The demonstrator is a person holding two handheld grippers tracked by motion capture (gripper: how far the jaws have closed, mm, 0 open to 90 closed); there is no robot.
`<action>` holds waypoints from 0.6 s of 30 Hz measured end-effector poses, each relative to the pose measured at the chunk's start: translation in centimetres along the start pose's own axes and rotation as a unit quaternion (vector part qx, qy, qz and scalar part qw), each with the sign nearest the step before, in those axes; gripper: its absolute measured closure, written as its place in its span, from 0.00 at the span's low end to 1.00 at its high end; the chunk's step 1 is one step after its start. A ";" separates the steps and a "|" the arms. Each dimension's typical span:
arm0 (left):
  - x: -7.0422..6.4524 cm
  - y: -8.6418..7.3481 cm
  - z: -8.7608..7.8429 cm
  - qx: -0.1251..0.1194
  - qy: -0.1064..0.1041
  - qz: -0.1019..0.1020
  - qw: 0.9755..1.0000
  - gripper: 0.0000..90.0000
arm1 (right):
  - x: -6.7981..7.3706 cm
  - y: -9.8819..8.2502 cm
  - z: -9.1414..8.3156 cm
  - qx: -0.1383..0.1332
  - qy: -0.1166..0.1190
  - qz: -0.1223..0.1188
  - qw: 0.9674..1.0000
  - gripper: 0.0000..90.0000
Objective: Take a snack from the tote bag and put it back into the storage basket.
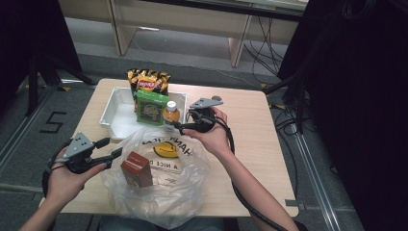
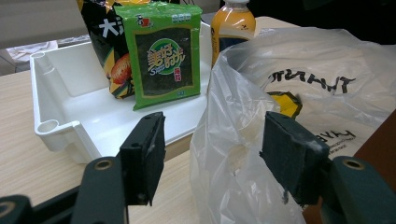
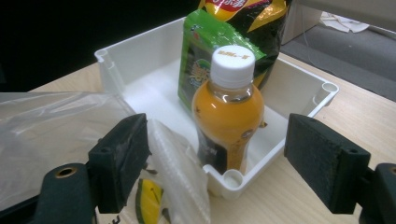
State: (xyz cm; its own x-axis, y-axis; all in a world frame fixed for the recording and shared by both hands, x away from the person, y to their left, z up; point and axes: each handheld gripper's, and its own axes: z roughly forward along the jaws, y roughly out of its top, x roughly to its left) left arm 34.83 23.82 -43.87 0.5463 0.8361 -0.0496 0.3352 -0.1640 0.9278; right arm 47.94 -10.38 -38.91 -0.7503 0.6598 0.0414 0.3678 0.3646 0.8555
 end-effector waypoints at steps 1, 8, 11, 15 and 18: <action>0.0 0.0 0.0 0.000 0.000 0.000 1.000 0.43 | 0.1 -0.1 -0.2 -0.001 0.000 0.001 1.000 0.26; 0.0 0.0 -0.1 -0.001 0.001 -0.001 1.000 0.43 | 0.7 -0.4 -1.8 -0.015 0.009 0.004 1.000 0.26; -0.1 0.1 -0.1 -0.002 0.001 -0.002 1.000 0.43 | 0.8 -0.7 -2.6 -0.025 0.011 0.011 1.000 0.28; -0.1 0.1 -0.1 -0.002 0.002 -0.003 1.000 0.43 | 1.0 -1.1 -3.7 -0.024 0.016 0.012 1.000 0.30; -0.1 0.0 -0.1 -0.004 0.002 -0.003 1.000 0.43 | 1.3 -1.5 -4.1 -0.033 0.016 0.018 0.999 0.31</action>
State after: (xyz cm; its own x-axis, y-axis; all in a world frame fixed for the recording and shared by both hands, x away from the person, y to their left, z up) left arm 34.68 23.75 -43.79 0.5405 0.8396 -0.0543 0.3326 -0.1540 0.9304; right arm 44.18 -12.79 -38.00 -0.7546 0.6503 0.0879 0.3580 0.2957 0.8856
